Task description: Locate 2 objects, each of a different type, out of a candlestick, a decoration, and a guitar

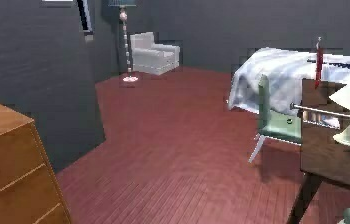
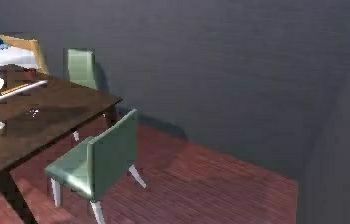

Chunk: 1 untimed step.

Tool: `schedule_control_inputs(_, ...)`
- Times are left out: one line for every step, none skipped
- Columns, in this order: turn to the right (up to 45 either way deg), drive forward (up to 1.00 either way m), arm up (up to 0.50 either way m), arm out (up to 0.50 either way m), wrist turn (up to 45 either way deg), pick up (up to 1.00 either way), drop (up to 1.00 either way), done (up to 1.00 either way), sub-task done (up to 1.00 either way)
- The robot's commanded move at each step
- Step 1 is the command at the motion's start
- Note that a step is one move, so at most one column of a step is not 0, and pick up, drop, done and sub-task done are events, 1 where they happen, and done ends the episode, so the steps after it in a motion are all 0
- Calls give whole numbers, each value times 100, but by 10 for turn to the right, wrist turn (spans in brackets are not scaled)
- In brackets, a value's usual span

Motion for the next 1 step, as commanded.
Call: schedule_control_inputs(240, 0, 0, 0, 0, 0, 0, 0, 0)
